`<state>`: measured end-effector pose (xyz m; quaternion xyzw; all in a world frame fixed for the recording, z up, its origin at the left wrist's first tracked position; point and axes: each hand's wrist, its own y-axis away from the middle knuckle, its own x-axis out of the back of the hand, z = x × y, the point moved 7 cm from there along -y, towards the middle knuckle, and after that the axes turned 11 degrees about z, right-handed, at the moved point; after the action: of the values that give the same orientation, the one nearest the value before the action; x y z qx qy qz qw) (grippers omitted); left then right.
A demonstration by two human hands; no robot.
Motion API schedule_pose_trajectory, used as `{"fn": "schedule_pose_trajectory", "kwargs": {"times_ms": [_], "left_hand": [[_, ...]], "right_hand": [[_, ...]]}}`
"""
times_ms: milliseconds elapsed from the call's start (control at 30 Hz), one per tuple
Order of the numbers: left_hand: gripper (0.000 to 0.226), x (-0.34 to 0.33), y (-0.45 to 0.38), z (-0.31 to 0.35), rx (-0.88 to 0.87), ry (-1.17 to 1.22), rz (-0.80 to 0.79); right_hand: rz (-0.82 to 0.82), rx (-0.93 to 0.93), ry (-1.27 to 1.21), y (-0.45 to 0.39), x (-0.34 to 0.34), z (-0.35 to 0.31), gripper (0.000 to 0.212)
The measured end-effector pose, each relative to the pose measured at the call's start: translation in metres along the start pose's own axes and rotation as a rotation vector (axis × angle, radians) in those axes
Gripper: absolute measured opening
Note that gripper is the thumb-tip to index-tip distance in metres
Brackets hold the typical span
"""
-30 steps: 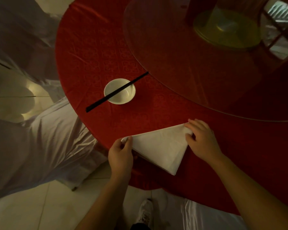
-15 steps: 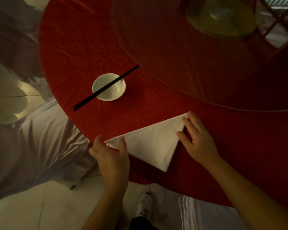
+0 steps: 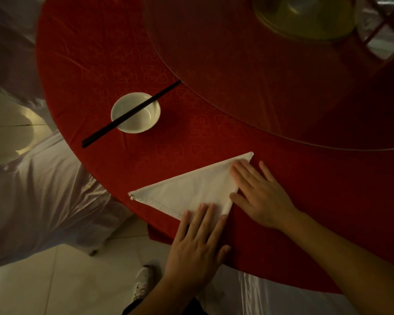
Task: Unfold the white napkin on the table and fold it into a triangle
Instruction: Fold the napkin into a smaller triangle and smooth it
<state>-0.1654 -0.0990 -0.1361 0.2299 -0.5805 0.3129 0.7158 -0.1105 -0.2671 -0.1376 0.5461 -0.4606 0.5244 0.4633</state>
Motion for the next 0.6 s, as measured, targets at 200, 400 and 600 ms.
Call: {"fn": "schedule_pose_trajectory", "kwargs": {"times_ms": [200,400,600], "left_hand": [[0.063,-0.001,0.001,-0.001,0.013,-0.011,-0.035],[0.061,0.018,-0.004,-0.007,0.101,0.072,0.034],[0.076,0.028,-0.031,-0.048,0.397,0.026,0.076]], "right_hand": [[0.052,-0.222,-0.009,-0.03,0.0,0.04,0.076],[0.154,-0.257,-0.126,-0.039,0.03,0.024,0.075],[0.117,-0.076,-0.295,-0.059,0.03,-0.069,0.07]]}}
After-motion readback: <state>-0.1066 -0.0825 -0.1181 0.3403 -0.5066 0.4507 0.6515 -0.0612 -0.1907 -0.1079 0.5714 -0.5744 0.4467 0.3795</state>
